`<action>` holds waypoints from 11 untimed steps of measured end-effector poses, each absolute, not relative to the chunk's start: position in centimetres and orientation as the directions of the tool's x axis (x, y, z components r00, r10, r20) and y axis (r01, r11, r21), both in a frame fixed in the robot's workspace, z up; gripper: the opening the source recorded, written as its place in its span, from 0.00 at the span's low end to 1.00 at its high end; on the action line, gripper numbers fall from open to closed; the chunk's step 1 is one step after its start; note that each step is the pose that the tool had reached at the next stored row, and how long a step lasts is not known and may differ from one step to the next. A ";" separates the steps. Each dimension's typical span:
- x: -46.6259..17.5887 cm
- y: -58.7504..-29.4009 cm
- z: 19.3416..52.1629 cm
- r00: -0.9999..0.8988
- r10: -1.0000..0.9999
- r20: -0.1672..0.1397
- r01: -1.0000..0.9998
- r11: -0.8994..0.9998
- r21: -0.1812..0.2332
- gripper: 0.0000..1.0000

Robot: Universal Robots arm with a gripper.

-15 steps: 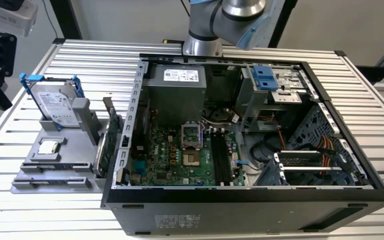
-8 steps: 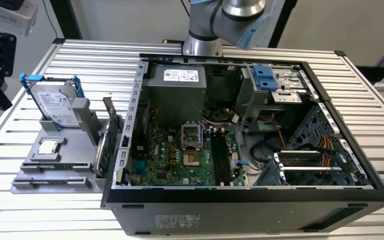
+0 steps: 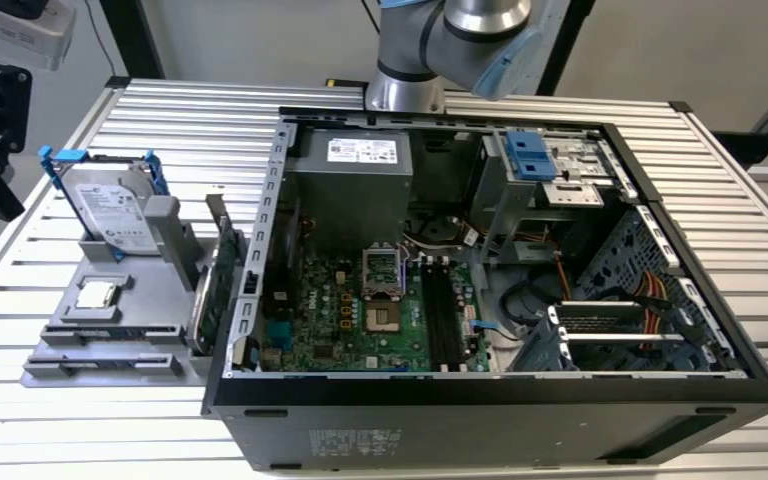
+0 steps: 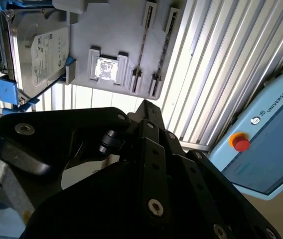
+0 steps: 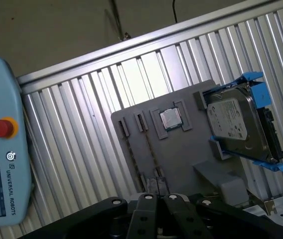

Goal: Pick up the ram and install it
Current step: 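Pick up the ram and move it above insertion slot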

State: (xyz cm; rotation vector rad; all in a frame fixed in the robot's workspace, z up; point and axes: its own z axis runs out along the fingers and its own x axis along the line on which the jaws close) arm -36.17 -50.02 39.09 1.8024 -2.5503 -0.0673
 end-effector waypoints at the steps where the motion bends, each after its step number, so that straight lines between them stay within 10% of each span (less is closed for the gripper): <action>1: -36.2 -50.0 39.1 -0.334 -0.943 -0.010 -0.942 0.333 0.045 0.00; 11: -36.2 -50.0 39.1 -0.315 -0.949 -0.010 -0.948 0.314 0.046 0.00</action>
